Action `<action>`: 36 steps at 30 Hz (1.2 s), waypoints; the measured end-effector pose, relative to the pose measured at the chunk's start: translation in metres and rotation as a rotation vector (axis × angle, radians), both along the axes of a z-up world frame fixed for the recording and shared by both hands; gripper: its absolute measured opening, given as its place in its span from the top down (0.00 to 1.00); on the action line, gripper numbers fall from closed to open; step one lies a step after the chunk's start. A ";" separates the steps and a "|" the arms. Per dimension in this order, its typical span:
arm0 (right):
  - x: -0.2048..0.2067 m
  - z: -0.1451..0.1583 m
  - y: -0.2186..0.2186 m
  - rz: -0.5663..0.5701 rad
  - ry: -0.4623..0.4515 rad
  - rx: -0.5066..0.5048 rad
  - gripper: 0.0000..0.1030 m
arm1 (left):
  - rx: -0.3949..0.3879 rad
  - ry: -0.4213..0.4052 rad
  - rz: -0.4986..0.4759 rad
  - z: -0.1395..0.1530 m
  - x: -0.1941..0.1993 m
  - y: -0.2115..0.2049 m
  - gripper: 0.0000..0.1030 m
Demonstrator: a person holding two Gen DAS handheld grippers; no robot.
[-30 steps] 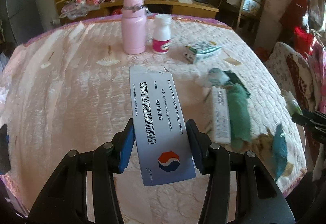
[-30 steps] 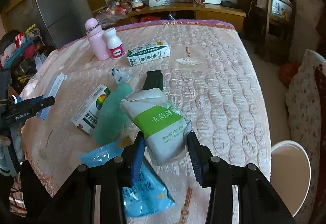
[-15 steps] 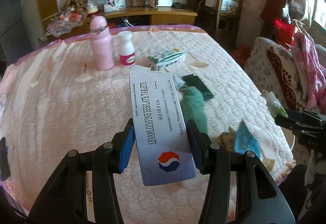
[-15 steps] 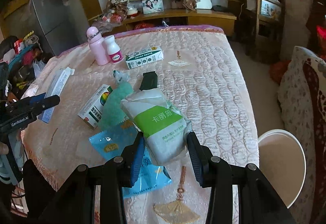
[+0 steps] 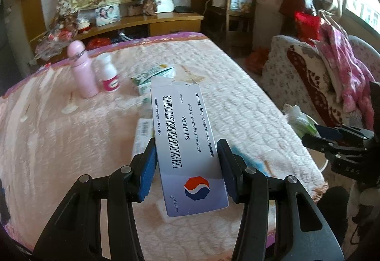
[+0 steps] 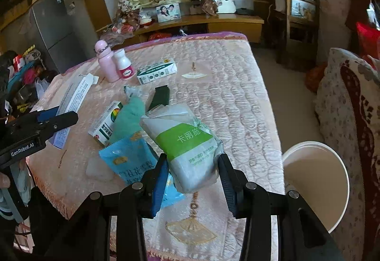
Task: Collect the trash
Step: 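Carry the medicine box and tissue packet in both grippers over the white bucket, then open left gripper dropping medicine box into bucket while right gripper drops tissue packet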
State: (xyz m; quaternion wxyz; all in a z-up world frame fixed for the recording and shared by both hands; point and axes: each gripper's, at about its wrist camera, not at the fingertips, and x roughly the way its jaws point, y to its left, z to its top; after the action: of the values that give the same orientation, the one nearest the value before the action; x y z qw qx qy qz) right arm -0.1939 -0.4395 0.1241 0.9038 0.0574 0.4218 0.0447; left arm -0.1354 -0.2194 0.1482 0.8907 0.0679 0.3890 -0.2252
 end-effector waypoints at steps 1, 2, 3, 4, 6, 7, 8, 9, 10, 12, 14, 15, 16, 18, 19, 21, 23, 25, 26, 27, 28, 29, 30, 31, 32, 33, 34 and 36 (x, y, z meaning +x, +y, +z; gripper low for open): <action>-0.003 0.000 -0.005 -0.009 -0.001 -0.001 0.61 | 0.000 0.000 -0.009 0.001 -0.001 -0.005 0.53; -0.004 0.001 -0.008 -0.016 -0.001 -0.001 0.61 | -0.001 -0.001 -0.023 0.002 -0.003 -0.013 0.53; -0.007 0.001 -0.012 -0.023 0.000 -0.001 0.61 | -0.001 0.000 -0.031 0.003 -0.004 -0.018 0.53; -0.010 0.000 -0.018 -0.035 0.002 -0.003 0.61 | -0.001 0.002 -0.044 0.003 -0.005 -0.026 0.53; -0.014 -0.001 -0.028 -0.055 0.004 -0.003 0.61 | 0.000 0.005 -0.070 0.003 -0.008 -0.040 0.53; -0.017 -0.002 -0.034 -0.067 0.006 -0.003 0.61 | 0.001 0.007 -0.088 0.003 -0.010 -0.050 0.53; -0.019 -0.003 -0.040 -0.077 0.009 -0.003 0.61 | 0.001 0.009 -0.104 0.004 -0.012 -0.059 0.53; -0.022 -0.004 -0.047 -0.088 0.012 -0.002 0.61 | 0.002 0.009 -0.119 0.003 -0.014 -0.067 0.53; -0.024 -0.005 -0.054 -0.100 0.015 -0.003 0.61 | 0.002 0.011 -0.133 0.003 -0.016 -0.075 0.53; -0.030 -0.008 -0.068 -0.126 0.022 -0.006 0.61 | 0.004 0.015 -0.167 0.002 -0.021 -0.095 0.53; -0.036 -0.012 -0.083 -0.155 0.032 -0.010 0.61 | 0.005 0.020 -0.193 0.001 -0.024 -0.111 0.53; -0.039 -0.015 -0.091 -0.172 0.038 -0.012 0.61 | 0.006 0.025 -0.215 0.000 -0.027 -0.124 0.53; -0.042 -0.017 -0.098 -0.184 0.041 -0.012 0.61 | 0.007 0.028 -0.228 -0.002 -0.029 -0.132 0.53; -0.048 -0.023 -0.113 -0.216 0.055 -0.010 0.61 | 0.012 0.040 -0.259 -0.005 -0.033 -0.151 0.53; -0.051 -0.027 -0.121 -0.231 0.063 -0.008 0.61 | 0.014 0.049 -0.276 -0.008 -0.036 -0.161 0.53; -0.056 -0.034 -0.135 -0.263 0.081 -0.006 0.61 | 0.011 0.078 -0.310 -0.014 -0.037 -0.181 0.53; -0.060 -0.044 -0.151 -0.294 0.104 0.000 0.61 | 0.006 0.106 -0.333 -0.021 -0.039 -0.198 0.53; -0.063 -0.054 -0.163 -0.320 0.126 0.010 0.61 | 0.004 0.135 -0.351 -0.028 -0.041 -0.216 0.53; -0.065 -0.061 -0.170 -0.336 0.140 0.015 0.61 | 0.001 0.155 -0.360 -0.032 -0.041 -0.225 0.53; -0.067 -0.066 -0.176 -0.347 0.151 0.020 0.61 | -0.004 0.171 -0.368 -0.036 -0.042 -0.233 0.53; -0.067 -0.070 -0.180 -0.357 0.158 0.026 0.60 | -0.009 0.185 -0.375 -0.039 -0.042 -0.240 0.53; -0.069 -0.075 -0.186 -0.368 0.167 0.033 0.60 | -0.014 0.198 -0.382 -0.043 -0.042 -0.246 0.53; -0.068 -0.079 -0.191 -0.377 0.175 0.037 0.61 | -0.013 0.206 -0.386 -0.048 -0.042 -0.254 0.53; -0.069 -0.085 -0.196 -0.389 0.185 0.040 0.61 | -0.010 0.210 -0.387 -0.051 -0.042 -0.260 0.53; -0.069 -0.089 -0.199 -0.397 0.192 0.045 0.61 | -0.009 0.219 -0.389 -0.056 -0.041 -0.266 0.53; -0.070 -0.094 -0.203 -0.408 0.200 0.055 0.61 | -0.012 0.228 -0.389 -0.059 -0.040 -0.269 0.53; -0.070 -0.097 -0.207 -0.417 0.205 0.063 0.60 | -0.018 0.237 -0.387 -0.062 -0.038 -0.272 0.53; -0.070 -0.104 -0.214 -0.442 0.214 0.076 0.57 | -0.038 0.255 -0.384 -0.067 -0.035 -0.278 0.53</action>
State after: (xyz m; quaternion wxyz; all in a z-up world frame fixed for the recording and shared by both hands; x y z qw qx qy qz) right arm -0.2642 -0.6530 0.0198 0.8391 0.1865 0.4902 -0.1445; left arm -0.1705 -0.4979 0.0810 0.7764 0.0947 0.4739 -0.4045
